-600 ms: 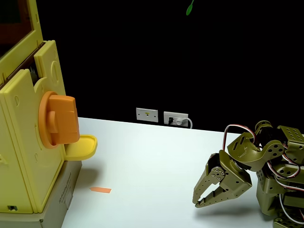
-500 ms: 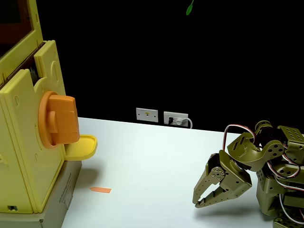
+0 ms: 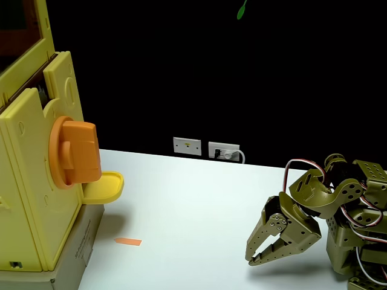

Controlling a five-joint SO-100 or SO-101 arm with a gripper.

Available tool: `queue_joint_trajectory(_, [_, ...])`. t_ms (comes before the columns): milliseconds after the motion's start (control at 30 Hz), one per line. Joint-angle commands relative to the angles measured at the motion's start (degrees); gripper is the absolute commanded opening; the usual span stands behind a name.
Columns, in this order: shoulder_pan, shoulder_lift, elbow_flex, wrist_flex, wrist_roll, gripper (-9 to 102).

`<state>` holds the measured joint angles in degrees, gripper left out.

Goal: Turn the button of vending machine.

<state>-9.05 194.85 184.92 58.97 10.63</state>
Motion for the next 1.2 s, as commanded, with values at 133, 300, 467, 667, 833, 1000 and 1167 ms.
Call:
queue_joint_trajectory(133, [0.26,8.17,2.90,-0.35,-0.44,-1])
queue_joint_trajectory(300, [-0.35,5.01,3.16,-7.82,-3.16,1])
queue_joint_trajectory(467, [0.00,-5.10,-5.80,-15.91,-7.65,1])
queue_joint_trajectory(667, [0.00,-19.69,-23.64,-16.61,-13.71,1])
queue_joint_trajectory(833, [1.41,-20.21,-27.60,-17.14,-19.86,1])
queue_joint_trajectory(1000, [3.78,-21.80,-26.89,-19.34,-23.73,1])
queue_joint_trajectory(1167, [4.75,-25.49,-25.93,-25.31,-30.41,1])
